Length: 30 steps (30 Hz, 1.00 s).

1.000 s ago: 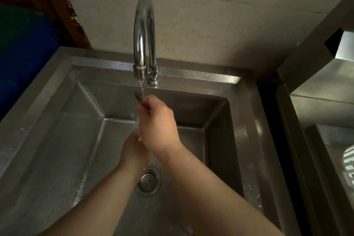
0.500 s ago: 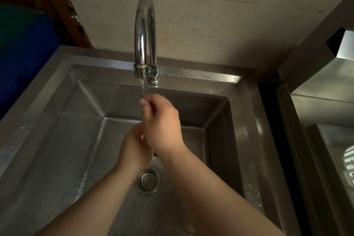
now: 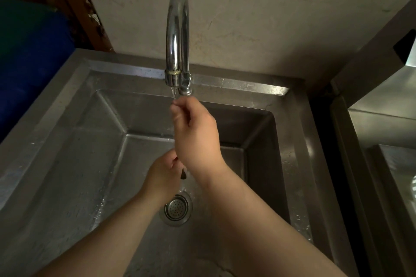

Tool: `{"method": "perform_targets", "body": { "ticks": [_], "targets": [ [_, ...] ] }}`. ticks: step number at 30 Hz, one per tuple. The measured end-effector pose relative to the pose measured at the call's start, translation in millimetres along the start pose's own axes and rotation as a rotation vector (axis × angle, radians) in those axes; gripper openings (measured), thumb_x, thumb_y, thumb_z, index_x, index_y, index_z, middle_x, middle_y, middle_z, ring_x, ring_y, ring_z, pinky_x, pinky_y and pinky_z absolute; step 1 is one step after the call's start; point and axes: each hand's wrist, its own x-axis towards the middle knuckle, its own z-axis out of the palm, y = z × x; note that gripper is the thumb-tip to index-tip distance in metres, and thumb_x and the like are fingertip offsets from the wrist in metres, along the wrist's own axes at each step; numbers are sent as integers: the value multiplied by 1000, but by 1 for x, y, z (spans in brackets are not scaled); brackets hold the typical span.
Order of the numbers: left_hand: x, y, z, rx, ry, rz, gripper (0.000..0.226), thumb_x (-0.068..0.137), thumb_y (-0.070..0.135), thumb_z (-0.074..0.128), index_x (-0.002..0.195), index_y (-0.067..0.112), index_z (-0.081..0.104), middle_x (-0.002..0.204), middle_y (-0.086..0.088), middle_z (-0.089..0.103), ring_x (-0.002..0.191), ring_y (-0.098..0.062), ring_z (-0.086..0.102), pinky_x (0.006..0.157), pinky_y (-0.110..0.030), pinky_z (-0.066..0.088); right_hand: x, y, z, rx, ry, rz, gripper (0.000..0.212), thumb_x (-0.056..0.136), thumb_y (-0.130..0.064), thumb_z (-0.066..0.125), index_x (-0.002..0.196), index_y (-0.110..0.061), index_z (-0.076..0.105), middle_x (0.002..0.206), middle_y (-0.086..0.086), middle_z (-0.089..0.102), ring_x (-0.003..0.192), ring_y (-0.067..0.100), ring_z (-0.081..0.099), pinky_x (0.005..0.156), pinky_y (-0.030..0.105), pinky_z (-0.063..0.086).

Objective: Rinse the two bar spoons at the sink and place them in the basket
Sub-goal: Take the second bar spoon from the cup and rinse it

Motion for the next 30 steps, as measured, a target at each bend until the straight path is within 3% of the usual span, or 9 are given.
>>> {"method": "perform_targets", "body": {
  "ticks": [2, 6, 10, 14, 17, 20, 24, 27, 30],
  "targets": [
    [1, 1, 0, -8, 23, -2, 18, 72, 41, 44, 68, 38, 61, 61, 16, 67, 48, 6, 52, 51, -27, 40, 1, 2, -3, 20, 20, 23, 10, 98, -16, 55, 102, -13, 64, 85, -3, 64, 76, 10, 56, 73, 34, 50],
    [10, 3, -15, -73, 154, 21, 17, 88, 16, 64, 82, 31, 69, 74, 17, 72, 70, -5, 62, 67, -25, 46, -8, 23, -23, 62, 172, 175, 13, 97, -15, 56, 107, -23, 57, 91, -8, 67, 83, 11, 65, 77, 35, 54],
    [18, 9, -38, 410, 283, 393, 16, 81, 3, 65, 86, 17, 73, 78, 3, 70, 69, -19, 60, 66, -24, 40, -29, 58, -44, -119, 147, 371, 25, 96, -16, 54, 114, -30, 64, 104, -6, 68, 91, 16, 68, 84, 38, 58],
    [27, 18, -47, 740, 190, 670, 20, 71, -4, 73, 73, 16, 74, 75, -1, 67, 70, -29, 58, 79, -44, 45, -52, 85, -44, -452, -129, 445, 23, 92, -20, 51, 81, -31, 68, 100, 2, 67, 99, 30, 62, 84, 39, 51],
    [26, 18, -42, 855, 93, 692, 27, 65, -8, 76, 72, 17, 74, 77, 0, 65, 77, -30, 59, 96, -55, 40, -62, 93, -31, -621, -283, 346, 18, 91, -31, 55, 95, -26, 72, 103, -4, 68, 102, 21, 55, 90, 41, 47],
    [21, 16, -38, 834, 7, 725, 24, 67, -6, 76, 77, 16, 74, 91, -3, 68, 92, -33, 60, 98, -60, 40, -63, 101, -19, -568, -309, 290, 16, 89, -28, 61, 85, -15, 70, 86, 4, 69, 85, 25, 58, 74, 35, 48],
    [15, 7, -49, 897, 139, 562, 46, 74, 20, 74, 119, 14, 66, 133, -15, 54, 128, -44, 40, 105, -59, 35, -70, 132, -1, -506, -332, 451, 20, 87, -28, 62, 80, -10, 68, 78, 6, 69, 76, 25, 60, 61, 31, 40],
    [19, -11, -64, 950, 217, 410, 56, 73, 25, 72, 126, 12, 59, 135, -19, 49, 127, -45, 37, 104, -58, 36, -84, 164, 19, -494, -303, 580, 21, 86, -25, 59, 75, -8, 64, 74, 7, 65, 72, 26, 58, 57, 30, 37],
    [21, -38, -67, 950, 165, 374, 56, 73, 25, 72, 125, 9, 58, 131, -19, 52, 122, -44, 44, 103, -53, 39, -97, 195, 37, -520, -306, 650, 18, 89, -20, 57, 85, -5, 67, 91, 14, 69, 83, 32, 61, 65, 30, 40]
  ]
}}
